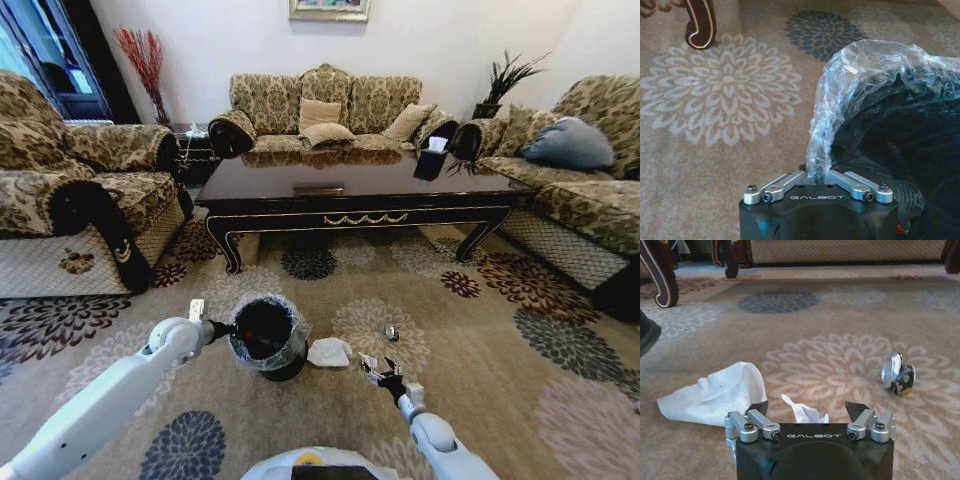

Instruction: Move to the front of the table and pick up the trash from the floor, then place it into the trash bin.

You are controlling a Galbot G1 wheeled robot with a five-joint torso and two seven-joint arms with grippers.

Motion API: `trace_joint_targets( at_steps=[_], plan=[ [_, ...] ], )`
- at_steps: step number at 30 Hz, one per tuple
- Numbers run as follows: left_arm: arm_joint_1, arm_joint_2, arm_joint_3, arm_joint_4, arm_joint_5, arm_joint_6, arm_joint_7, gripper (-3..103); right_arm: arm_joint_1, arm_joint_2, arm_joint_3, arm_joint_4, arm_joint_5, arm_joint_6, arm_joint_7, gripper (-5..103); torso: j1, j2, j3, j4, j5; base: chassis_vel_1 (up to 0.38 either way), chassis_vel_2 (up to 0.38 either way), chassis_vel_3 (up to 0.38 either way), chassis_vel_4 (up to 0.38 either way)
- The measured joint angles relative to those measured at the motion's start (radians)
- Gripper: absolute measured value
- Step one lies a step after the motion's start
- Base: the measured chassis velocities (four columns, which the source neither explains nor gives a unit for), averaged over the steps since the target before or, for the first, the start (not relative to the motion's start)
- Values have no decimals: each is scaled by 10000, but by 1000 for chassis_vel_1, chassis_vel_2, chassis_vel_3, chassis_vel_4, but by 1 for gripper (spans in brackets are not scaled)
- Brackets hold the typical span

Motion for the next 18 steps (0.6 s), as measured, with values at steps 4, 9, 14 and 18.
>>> trace_joint_targets(
  at_steps=[4,9,14,18],
  plan=[
    [8,-15,1,-3,13,1,2,0,270,214,157,-662,155,19,-78,83,0,0,0,0,1,0,0,0,0],
    [-10,-46,4,97,175,1,79,0,419,349,202,-1107,-104,124,-104,80,0,0,0,-1,0,0,0,0,0],
    [-17,-11,10,102,228,0,136,0,498,463,243,-1294,-79,139,-85,69,0,0,0,0,0,0,0,0,0],
    [-16,-1,15,99,253,0,149,0,531,443,223,-1256,43,135,-62,52,0,0,0,-1,1,0,0,0,0]
  ],
)
